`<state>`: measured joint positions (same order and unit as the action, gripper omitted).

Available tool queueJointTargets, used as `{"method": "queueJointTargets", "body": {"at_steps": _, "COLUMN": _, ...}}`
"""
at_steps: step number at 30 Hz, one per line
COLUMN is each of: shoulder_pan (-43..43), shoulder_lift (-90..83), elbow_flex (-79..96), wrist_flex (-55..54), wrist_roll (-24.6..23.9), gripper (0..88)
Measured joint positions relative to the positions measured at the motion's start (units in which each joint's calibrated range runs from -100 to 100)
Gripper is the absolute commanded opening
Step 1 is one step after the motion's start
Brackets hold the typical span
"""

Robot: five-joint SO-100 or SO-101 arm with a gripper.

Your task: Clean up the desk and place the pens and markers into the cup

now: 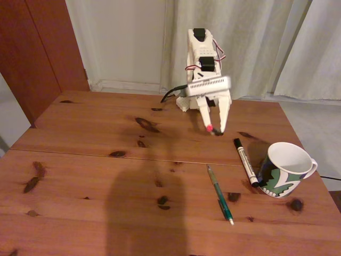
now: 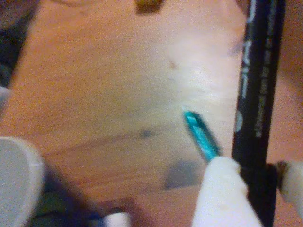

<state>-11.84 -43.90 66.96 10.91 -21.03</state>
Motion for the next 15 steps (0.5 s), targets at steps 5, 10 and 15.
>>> {"method": "queueJointTargets", "body": {"at_steps": 5, "shoulder_pan": -4.1, "shoulder_lift": -4.9, "elbow_flex": 0.9, "wrist_flex": -1.8, "wrist_roll": -0.6, "gripper": 0.5}}
{"method": "queueJointTargets", "body": {"at_steps": 10, "shoulder_pan": -7.7, "shoulder_lift": -5.3, "elbow_flex": 0.9, "wrist_flex": -6.8, "wrist_roll": -0.6, "gripper": 0.5}}
{"method": "queueJointTargets", "body": {"at_steps": 15, "shoulder_pan": -11.0, "shoulder_lift": -5.4, "elbow_flex": 1.4, "wrist_flex": -12.3, "wrist_roll": -0.6, "gripper": 0.5}}
